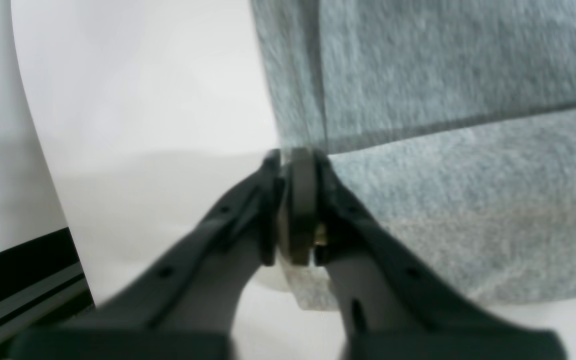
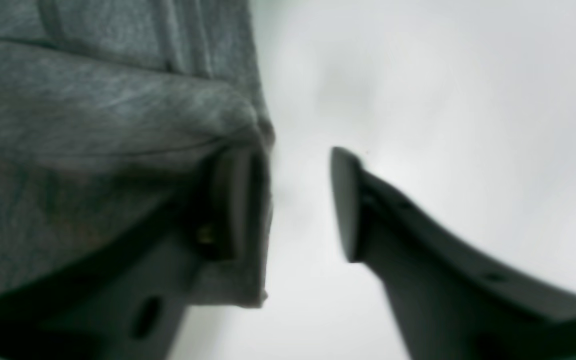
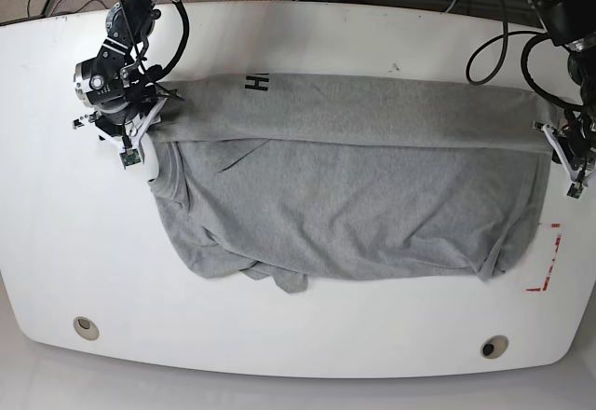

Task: Fold the T-shirt properly
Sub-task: 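Open both grippers and release the shirt edge, then reposition both grippers along the shirt edge and grasp it again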

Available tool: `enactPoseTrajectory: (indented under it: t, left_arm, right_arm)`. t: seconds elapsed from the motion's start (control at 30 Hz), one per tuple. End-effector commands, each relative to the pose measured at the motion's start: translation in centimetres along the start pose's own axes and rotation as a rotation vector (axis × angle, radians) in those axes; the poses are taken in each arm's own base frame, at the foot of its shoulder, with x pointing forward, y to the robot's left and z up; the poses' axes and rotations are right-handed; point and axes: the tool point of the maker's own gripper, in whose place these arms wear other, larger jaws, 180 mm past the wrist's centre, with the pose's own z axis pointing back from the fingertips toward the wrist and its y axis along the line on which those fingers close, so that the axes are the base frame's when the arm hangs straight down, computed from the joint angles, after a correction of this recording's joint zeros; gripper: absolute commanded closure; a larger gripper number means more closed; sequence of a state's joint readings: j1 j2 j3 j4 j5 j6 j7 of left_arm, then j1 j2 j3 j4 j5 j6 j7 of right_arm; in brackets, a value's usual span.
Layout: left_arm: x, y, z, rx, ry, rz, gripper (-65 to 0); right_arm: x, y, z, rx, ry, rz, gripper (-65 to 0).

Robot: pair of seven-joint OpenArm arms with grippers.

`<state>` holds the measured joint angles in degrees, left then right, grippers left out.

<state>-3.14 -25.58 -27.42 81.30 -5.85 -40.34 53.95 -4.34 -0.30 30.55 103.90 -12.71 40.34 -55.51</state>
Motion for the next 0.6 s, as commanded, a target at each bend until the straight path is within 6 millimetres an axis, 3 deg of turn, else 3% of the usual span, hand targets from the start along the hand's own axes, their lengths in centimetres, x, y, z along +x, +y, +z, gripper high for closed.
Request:
enactPoseTrajectory:
  t: [0.0,0.13,0.2,0.3,0.57]
  left_arm:
    - [1.3,1.7,0.9,0.042,-0.034,-0.007,-19.3]
    - [1.3,1.8,1.0,0.046,-0.036,-0.006,-33.1]
    - [1.4,1.7,1.1,0.044,-0.042,-0.006,-36.9]
    - [2.2,2.0,1.3,0.052,-0.06,-0.006,-37.2]
    - [4.5,3.2,2.9,0.098,-0.128,-0.009,-37.2]
  right_arm:
    - [1.1,-0.9,0.5,-0.027,-0.038,0.001,-37.9]
    - [1.0,-0.9,0.6,-0.026,-0.042,0.001,-45.8]
    - [1.5,-1.1,1.1,-0.038,-0.059,0.004,-47.4]
    - [2.3,-1.3,2.0,-0.059,-0.087,0.008,-48.2]
    - [3.1,0.6,3.0,-0.039,-0.13,-0.026,-48.7]
